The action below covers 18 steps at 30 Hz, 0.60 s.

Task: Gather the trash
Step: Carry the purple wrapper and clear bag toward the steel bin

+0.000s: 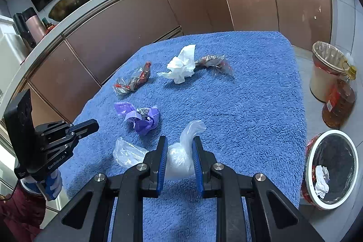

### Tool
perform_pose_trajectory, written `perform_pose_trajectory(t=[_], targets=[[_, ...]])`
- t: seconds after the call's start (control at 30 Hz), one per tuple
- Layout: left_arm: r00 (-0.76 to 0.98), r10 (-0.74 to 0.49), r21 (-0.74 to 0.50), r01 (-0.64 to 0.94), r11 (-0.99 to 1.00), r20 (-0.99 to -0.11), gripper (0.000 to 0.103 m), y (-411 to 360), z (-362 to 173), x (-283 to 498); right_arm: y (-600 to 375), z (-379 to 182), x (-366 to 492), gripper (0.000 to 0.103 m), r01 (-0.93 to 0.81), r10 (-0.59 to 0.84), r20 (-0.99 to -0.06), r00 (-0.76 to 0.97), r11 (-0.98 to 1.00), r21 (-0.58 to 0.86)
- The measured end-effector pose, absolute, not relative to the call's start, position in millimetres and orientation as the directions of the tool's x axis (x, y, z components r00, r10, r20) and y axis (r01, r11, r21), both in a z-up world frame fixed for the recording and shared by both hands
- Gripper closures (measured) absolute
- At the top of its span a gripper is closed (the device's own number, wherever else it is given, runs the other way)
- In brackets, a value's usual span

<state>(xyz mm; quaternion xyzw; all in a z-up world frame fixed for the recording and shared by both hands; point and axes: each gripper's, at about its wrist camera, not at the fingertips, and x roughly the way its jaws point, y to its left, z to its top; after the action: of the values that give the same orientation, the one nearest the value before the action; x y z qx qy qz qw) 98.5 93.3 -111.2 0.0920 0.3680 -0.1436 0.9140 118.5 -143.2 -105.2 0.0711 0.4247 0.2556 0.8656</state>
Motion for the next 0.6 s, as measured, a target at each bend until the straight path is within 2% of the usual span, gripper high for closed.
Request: perform_pose_trajectory(t=[0.33, 0.4, 0.47, 0.6], targets=[[0.68, -0.201, 0.067, 0.347, 0.936, -0.705, 0.097, 88, -112, 103, -153, -104, 115, 0.083, -0.368, 0.503, -0.689, 0.522, 0.862, 0.35], [0.677, -0.202, 0.065, 0.348, 0.935, -0.707, 0.086, 87, -112, 103, -155, -104, 115, 0.083, -0.365, 0.504, -0.687, 0.523, 0.861, 0.354], [0.682, -0.203, 0.064, 0.345, 0.936, -0.702, 0.063, 88, -111, 103, -159, -105, 116, 0.083, -0.363, 0.506, -0.685, 0.524, 0.86, 0.358], [0.677, -0.238, 0.039, 0.367, 0.929, -0.696, 0.062, 92, -106, 108, -165, -107, 117, 0.083, -0.355, 0.508, -0.681, 0.528, 0.86, 0.366]])
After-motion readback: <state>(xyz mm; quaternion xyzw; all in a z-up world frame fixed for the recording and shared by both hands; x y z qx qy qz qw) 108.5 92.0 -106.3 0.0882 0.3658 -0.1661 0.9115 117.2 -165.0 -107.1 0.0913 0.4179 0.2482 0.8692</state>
